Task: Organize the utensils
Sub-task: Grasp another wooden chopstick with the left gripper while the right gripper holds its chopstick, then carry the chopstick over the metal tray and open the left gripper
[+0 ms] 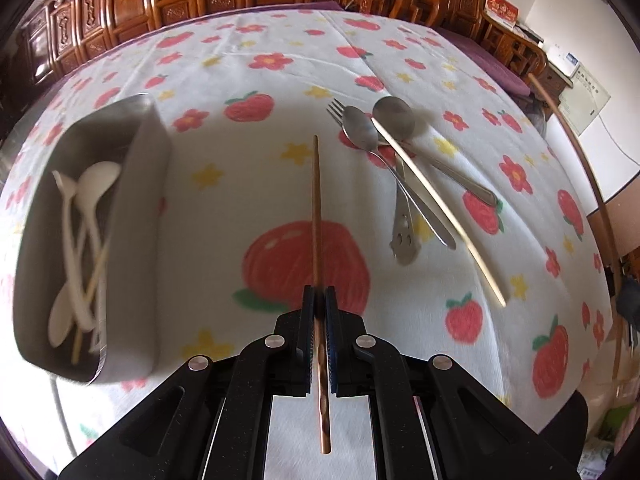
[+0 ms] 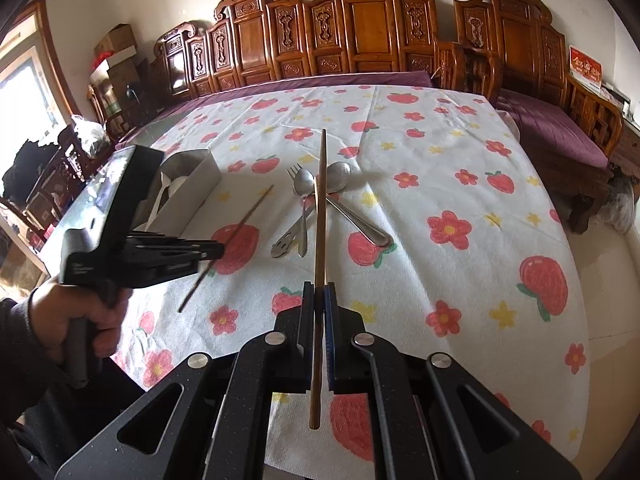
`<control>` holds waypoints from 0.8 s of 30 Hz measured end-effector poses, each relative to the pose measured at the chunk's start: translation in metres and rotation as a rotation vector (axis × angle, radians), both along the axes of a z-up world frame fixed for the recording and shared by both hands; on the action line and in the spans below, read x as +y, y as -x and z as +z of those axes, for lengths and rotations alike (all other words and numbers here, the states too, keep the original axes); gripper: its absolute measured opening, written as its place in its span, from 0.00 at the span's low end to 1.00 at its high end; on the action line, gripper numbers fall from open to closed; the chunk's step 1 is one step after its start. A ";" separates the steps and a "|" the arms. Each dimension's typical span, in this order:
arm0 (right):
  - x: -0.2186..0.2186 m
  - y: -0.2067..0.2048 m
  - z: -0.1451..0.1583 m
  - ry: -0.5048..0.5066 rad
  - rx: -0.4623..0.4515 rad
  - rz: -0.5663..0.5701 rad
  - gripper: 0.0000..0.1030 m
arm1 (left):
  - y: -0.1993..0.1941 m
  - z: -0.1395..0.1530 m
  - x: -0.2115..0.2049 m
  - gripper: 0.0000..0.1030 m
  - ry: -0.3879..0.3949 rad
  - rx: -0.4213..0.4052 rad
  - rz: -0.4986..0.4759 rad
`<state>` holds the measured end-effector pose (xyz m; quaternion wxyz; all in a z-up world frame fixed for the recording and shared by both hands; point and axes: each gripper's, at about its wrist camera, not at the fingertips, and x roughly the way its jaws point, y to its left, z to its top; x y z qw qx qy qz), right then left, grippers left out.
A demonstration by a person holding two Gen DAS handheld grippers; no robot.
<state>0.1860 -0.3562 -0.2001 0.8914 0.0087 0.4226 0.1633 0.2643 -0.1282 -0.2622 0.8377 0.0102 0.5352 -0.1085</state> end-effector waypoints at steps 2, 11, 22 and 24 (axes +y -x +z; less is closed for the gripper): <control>0.001 0.001 0.002 0.002 -0.008 0.006 0.06 | 0.007 0.007 0.005 0.04 0.006 -0.015 -0.003; 0.010 0.005 0.004 0.022 -0.038 0.012 0.06 | 0.028 0.039 0.030 0.04 0.060 -0.070 -0.035; 0.026 0.006 0.013 0.038 -0.069 0.027 0.06 | 0.024 0.064 0.066 0.04 0.094 -0.132 -0.051; 0.031 0.005 0.014 0.049 -0.070 0.031 0.06 | 0.021 0.066 0.073 0.04 0.091 -0.131 -0.050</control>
